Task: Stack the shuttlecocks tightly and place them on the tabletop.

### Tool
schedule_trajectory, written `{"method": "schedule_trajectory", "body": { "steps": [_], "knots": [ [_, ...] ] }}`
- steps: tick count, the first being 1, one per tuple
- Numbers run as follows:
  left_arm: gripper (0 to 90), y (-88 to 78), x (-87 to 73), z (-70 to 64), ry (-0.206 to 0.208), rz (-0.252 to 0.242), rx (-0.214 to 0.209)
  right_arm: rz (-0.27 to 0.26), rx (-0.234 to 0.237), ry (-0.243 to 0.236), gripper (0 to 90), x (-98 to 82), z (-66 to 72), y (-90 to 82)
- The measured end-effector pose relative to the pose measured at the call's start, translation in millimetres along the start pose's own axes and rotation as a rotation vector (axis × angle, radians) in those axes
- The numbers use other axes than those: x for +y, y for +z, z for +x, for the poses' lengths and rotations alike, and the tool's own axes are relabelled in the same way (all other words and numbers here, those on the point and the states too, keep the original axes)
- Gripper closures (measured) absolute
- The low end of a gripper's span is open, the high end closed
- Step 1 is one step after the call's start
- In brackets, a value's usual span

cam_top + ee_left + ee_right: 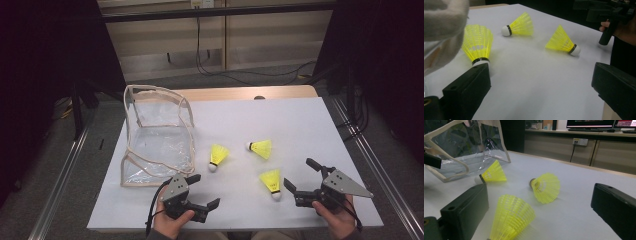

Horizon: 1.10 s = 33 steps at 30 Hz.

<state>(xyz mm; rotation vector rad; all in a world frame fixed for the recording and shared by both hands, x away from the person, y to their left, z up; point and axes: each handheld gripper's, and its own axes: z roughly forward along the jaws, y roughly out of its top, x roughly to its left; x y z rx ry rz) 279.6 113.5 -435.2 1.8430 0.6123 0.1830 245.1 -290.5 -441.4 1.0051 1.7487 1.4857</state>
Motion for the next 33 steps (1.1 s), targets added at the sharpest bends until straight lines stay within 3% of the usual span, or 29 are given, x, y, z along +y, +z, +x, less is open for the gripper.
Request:
{"method": "schedule_trajectory", "body": {
  "steps": [19, 27, 33],
  "knots": [
    [2.3, 23.3, 10.6, -7.3, -0.028, 0.022, 0.012, 0.008, 0.0, -0.001, 0.8, -0.5, 0.0, 0.2],
    [2.3, 34.6, 18.7, -11.4, -0.02, 0.027, 0.004, 0.011, 0.002, -0.002, 0.8, -0.7, -0.1, 0.4],
    [1.3, 42.8, 22.8, -12.9, -0.058, 0.033, 0.06, 0.009, -0.001, -0.001, 0.8, -0.8, -0.5, 0.1]
  ]
}}
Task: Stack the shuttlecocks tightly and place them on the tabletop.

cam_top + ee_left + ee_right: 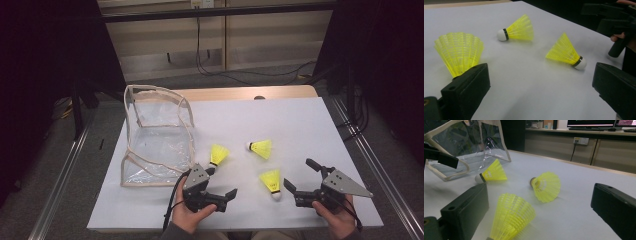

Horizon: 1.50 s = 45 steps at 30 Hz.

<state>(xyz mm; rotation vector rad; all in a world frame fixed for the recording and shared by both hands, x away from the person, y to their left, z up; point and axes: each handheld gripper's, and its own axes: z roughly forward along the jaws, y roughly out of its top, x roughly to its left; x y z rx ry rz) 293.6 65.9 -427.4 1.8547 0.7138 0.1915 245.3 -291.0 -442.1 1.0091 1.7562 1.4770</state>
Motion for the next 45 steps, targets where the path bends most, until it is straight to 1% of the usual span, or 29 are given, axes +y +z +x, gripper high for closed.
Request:
{"method": "schedule_trajectory", "body": {
  "steps": [3, 5, 7, 8, 9, 10, 18, 24, 27, 30, 32, 33, 35, 37, 40, 42, 44, 45],
  "knots": [
    [1.4, -0.1, -0.2, -0.5, 0.003, 0.005, 0.004, -0.004, 0.002, 0.004, 0.9, 0.1, -0.3, -0.4],
    [1.5, -0.3, -1.5, -1.7, 0.015, 0.014, -0.001, -0.004, -0.001, 0.001, 0.9, 0.1, -0.9, -0.6],
    [1.6, 0.4, -2.7, -3.4, 0.014, 0.02, -0.01, -0.007, 0.0, 0.003, 0.9, 0.1, -1.0, -0.5],
    [1.9, 1.4, -3.2, -4.1, 0.024, 0.027, -0.018, -0.005, 0.0, 0.002, 0.9, 0.1, -0.9, -0.5],
    [2.1, 2.4, -3.5, -5.3, 0.022, 0.03, -0.025, -0.004, 0.002, 0.004, 0.9, 0.1, -0.6, -0.4],
    [2.1, 3.8, -3.6, -6.2, 0.029, 0.036, -0.028, -0.002, 0.0, 0.001, 0.9, 0.0, -0.6, -0.4],
    [2.4, 15.6, 1.6, -14.7, 0.031, 0.041, -0.042, -0.005, 0.0, 0.002, 1.0, 0.1, -0.7, -0.5],
    [2.4, 24.2, 6.3, -16.6, 0.019, 0.04, -0.028, -0.005, 0.003, 0.003, 0.9, 0.0, -1.0, -0.6],
    [2.4, 28.4, 9.9, -17.8, 0.023, 0.05, -0.02, -0.005, 0.001, 0.003, 1.0, 0.1, -1.0, -0.7],
    [2.4, 33.5, 13.7, -18.6, 0.023, 0.048, -0.016, -0.001, 0.0, 0.003, 0.9, 0.0, -1.3, -1.0],
    [2.5, 35.4, 16.0, -18.6, 0.027, 0.058, -0.009, 0.0, 0.003, 0.004, 0.9, -0.1, -1.4, -0.9],
    [2.5, 36.8, 16.9, -18.6, 0.026, 0.053, -0.007, -0.001, 0.002, 0.004, 1.0, -0.1, -1.4, -1.0],
    [2.5, 38.4, 19.7, -18.2, 0.026, 0.058, 0.002, -0.002, 0.003, 0.003, 1.0, -0.1, -1.5, -1.1],
    [2.4, 40.8, 22.4, -17.9, 0.018, 0.051, 0.005, -0.004, 0.003, 0.005, 1.0, 0.0, -1.6, -1.0],
    [2.5, 44.0, 26.3, -17.4, 0.016, 0.061, 0.021, -0.004, 0.003, 0.005, 1.0, 0.1, -1.6, -1.1],
    [2.4, 46.2, 28.8, -16.6, 0.007, 0.059, 0.029, -0.004, 0.002, 0.005, 1.0, 0.1, -1.6, -1.1],
    [2.5, 47.9, 30.7, -15.7, 0.005, 0.061, 0.042, -0.004, 0.003, 0.003, 1.0, 0.0, -1.7, -1.1],
    [2.5, 49.0, 31.6, -15.1, 0.006, 0.061, 0.042, -0.003, 0.004, 0.005, 1.0, 0.0, -1.6, -1.1]
  ]
}}
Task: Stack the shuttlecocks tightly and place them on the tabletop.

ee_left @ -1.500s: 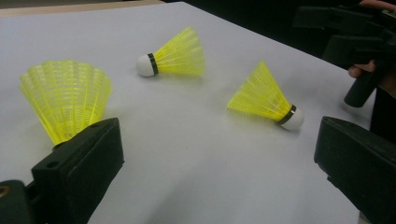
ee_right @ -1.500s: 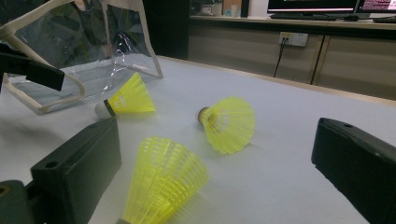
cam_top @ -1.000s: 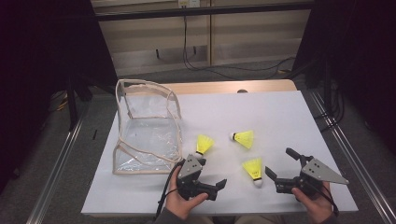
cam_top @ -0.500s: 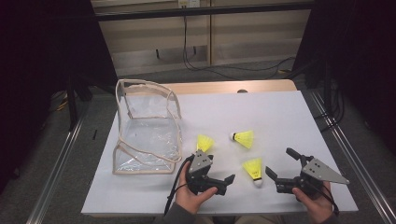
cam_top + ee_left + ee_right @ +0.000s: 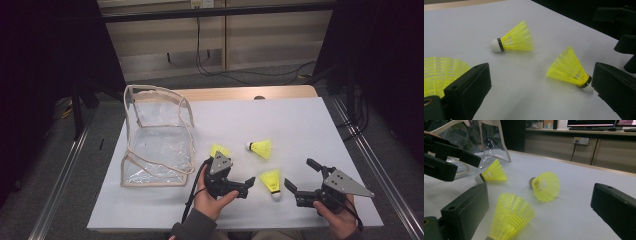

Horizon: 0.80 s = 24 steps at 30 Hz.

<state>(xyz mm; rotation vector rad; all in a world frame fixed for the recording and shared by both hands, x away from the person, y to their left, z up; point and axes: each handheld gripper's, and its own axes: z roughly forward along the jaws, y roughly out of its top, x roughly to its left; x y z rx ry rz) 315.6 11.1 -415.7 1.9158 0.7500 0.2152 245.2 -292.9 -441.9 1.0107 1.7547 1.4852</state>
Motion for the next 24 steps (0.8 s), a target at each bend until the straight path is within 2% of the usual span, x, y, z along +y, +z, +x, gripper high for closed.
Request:
{"method": "schedule_trajectory", "body": {
  "steps": [8, 24],
  "knots": [
    [2.5, 7.2, 5.0, 2.4, -0.011, 0.012, 0.027, -0.002, 0.002, 0.001, 1.0, 0.1, -0.2, -0.3],
    [2.7, 15.3, 19.1, 11.6, -0.023, 0.006, 0.087, -0.003, 0.002, 0.0, 1.0, 0.3, -0.1, -0.5]
  ]
}}
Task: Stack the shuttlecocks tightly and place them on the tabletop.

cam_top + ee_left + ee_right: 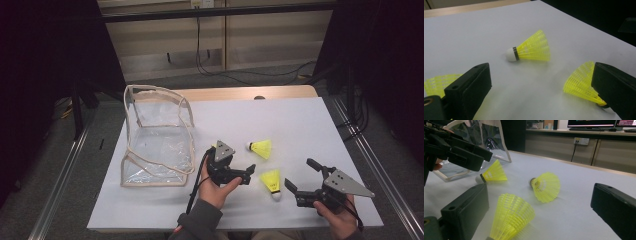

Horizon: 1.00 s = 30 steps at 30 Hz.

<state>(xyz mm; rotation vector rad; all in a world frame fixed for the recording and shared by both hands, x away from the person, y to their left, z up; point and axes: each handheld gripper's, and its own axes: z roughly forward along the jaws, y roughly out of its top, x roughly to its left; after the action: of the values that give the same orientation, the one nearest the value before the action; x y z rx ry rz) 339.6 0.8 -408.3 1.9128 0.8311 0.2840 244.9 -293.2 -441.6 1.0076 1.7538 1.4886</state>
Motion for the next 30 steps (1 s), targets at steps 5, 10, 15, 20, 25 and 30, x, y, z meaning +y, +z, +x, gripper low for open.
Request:
{"method": "schedule_trajectory", "body": {
  "steps": [5, 10, 15, 20, 25, 30],
  "knots": [
    [2.8, 2.7, 3.7, 3.1, -0.006, -0.004, 0.019, -0.001, 0.003, 0.002, 1.0, 0.1, 0.5, 0.1],
    [2.9, 4.6, 7.6, 6.3, -0.017, -0.009, 0.038, -0.002, 0.003, -0.005, 1.0, 0.3, 0.6, 0.2],
    [2.9, 6.1, 10.4, 10.5, -0.014, -0.003, 0.057, 0.0, 0.003, -0.003, 1.0, 0.2, 0.8, 0.3],
    [3.0, 8.8, 12.8, 13.6, -0.022, 0.003, 0.073, 0.001, 0.004, -0.002, 1.0, 0.1, 1.2, 0.6],
    [3.2, 10.2, 13.6, 17.3, -0.029, 0.01, 0.086, 0.004, 0.002, -0.002, 1.0, -0.3, 0.6, 0.4],
    [3.4, 9.9, 16.3, 22.9, -0.04, 0.009, 0.118, 0.004, 0.003, -0.003, 1.0, -0.1, 0.6, 0.4]
  ]
}}
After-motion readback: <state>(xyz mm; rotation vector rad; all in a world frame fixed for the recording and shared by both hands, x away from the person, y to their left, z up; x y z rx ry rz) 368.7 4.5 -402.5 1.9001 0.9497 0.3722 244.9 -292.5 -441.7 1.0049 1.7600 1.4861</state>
